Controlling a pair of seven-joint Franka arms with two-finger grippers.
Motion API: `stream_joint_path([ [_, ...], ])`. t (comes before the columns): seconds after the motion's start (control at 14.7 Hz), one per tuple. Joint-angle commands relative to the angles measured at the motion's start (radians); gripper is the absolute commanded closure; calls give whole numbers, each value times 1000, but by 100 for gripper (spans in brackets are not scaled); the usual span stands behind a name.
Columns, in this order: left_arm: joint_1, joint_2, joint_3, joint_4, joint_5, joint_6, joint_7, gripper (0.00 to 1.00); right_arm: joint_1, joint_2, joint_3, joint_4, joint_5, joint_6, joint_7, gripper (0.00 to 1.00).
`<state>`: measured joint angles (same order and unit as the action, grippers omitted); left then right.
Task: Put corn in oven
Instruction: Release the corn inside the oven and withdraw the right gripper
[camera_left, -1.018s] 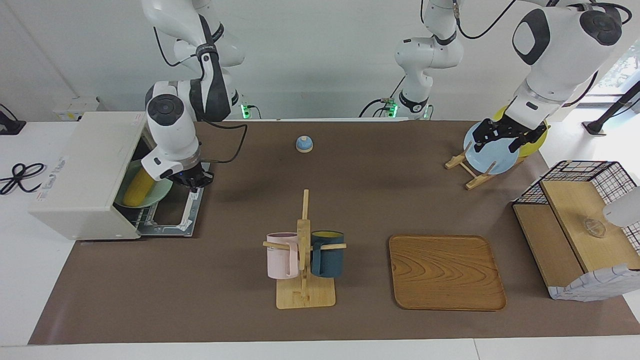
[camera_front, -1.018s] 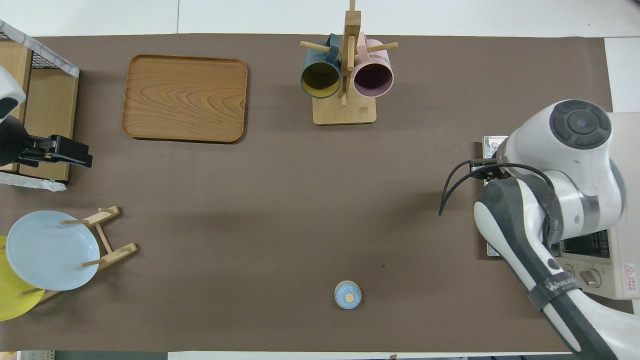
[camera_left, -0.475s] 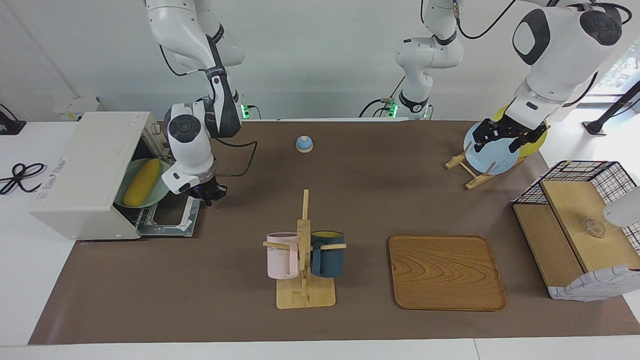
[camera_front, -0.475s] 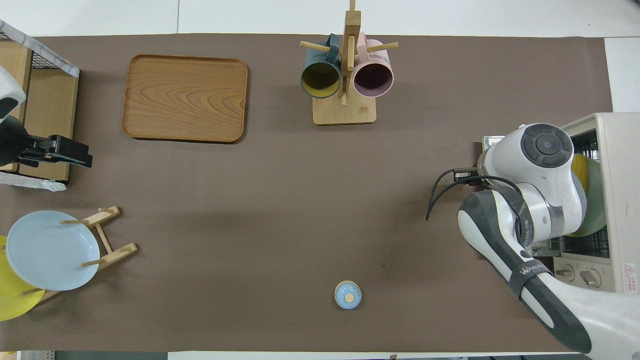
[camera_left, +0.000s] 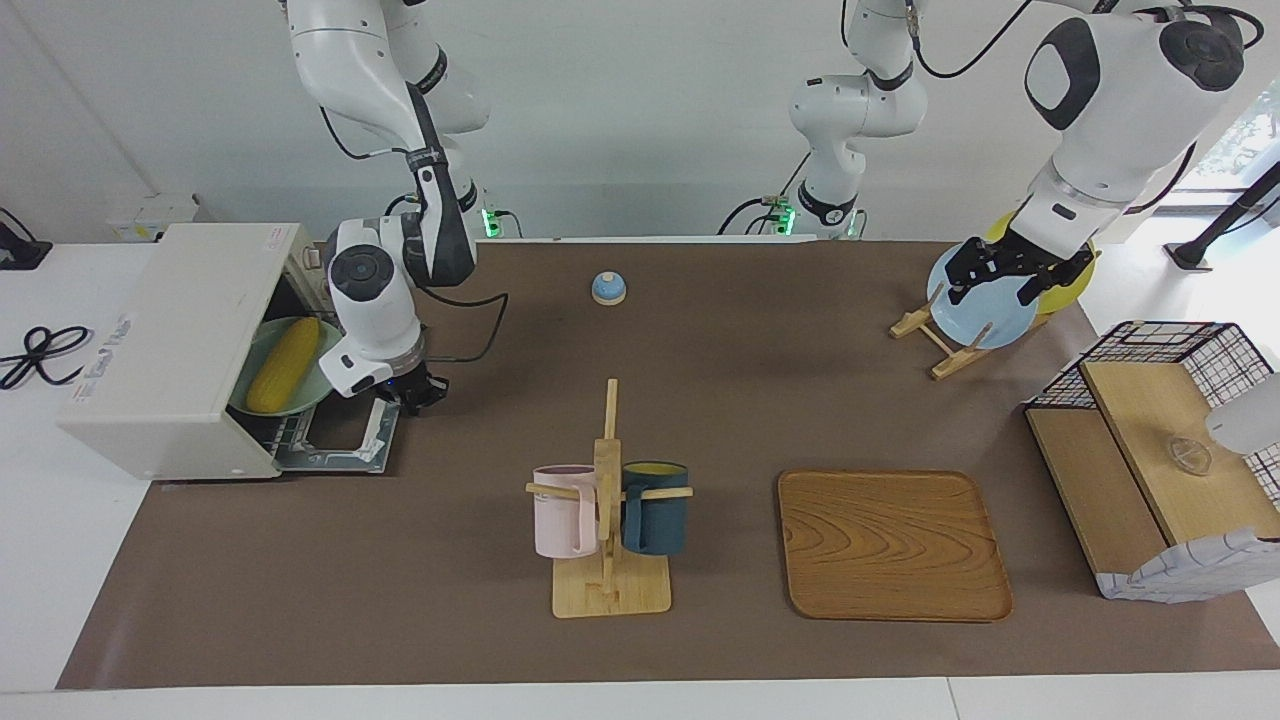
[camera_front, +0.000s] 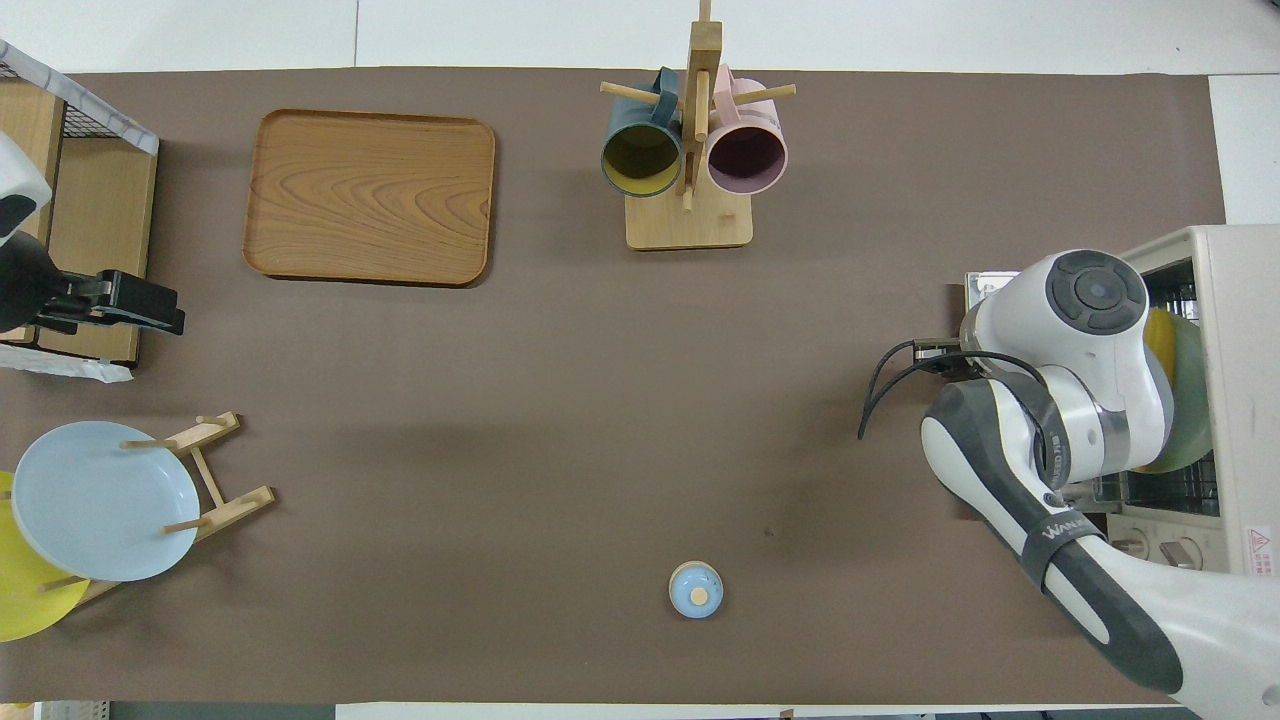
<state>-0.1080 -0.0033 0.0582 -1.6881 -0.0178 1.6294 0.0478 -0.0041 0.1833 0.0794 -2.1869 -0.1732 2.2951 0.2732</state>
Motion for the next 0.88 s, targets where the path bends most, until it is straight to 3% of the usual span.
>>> stream_joint_path([
  [0.0, 14, -24, -12, -25, 24, 17, 6, 0, -20, -7, 5, -13, 11, -2, -9, 100],
  [0.27, 14, -24, -12, -25, 24, 17, 7, 0, -36, -7, 2, 10, -8, -43, -29, 100],
  [0.81, 14, -24, -12, -25, 24, 17, 6, 0, -85, -45, -1, 223, -40, -370, -247, 100],
])
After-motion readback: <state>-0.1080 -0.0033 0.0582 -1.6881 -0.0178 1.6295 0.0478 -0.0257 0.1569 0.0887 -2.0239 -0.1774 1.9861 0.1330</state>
